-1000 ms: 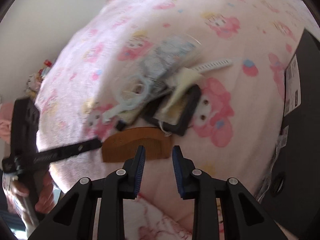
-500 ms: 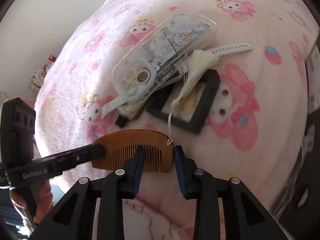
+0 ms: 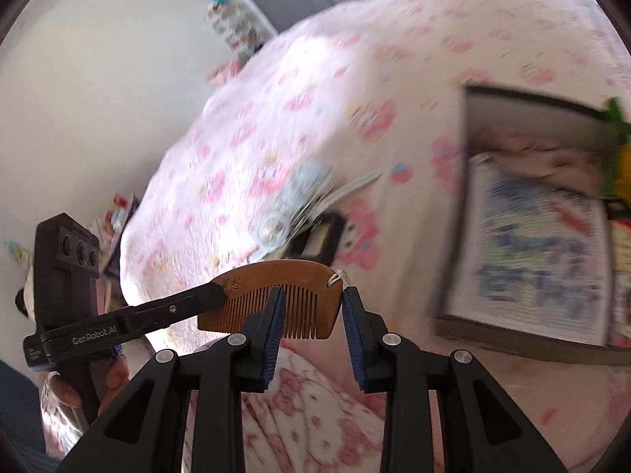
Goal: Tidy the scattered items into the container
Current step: 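Carry the wooden comb into the black box and release it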
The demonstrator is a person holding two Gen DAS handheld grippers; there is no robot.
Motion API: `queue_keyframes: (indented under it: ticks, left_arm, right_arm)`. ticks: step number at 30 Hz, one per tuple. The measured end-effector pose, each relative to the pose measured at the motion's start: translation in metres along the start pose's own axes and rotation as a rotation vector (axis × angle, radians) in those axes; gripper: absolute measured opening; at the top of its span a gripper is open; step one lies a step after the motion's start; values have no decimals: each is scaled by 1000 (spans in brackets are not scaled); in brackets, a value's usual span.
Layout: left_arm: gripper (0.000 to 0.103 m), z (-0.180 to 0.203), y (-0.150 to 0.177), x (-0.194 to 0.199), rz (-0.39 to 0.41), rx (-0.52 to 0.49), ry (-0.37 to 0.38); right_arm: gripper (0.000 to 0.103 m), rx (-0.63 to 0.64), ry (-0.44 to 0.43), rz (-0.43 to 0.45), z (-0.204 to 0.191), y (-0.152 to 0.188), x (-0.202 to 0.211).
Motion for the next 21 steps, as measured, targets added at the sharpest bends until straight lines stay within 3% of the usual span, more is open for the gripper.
queue_keyframes:
  ticks: [6, 12, 16, 21]
  left_arm:
    - [34, 96, -2, -17, -37, -128, 54]
    - [34, 184, -15, -78, -119, -238, 97]
    - [34, 216, -21, -135, -193, -275, 88]
    - [34, 221, -19, -191, -262, -283, 46]
  right_arm:
    - [27, -72, 47, 126, 67, -6, 93]
    - [27, -144, 133, 211, 152, -8, 159]
    - [27, -193, 198, 203, 207, 0, 166]
    - [27, -260, 250, 133, 264, 12, 145]
Point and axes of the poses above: each gripper's, at about its wrist camera, not at the fingertips, and x roughly against the way its jaws point, z to its right, y to its underside, the point moved 9 cm from there along -x, roughly the way its jaws point, and after that the axes turned 10 degrees about -z, right-handed, at the moved point
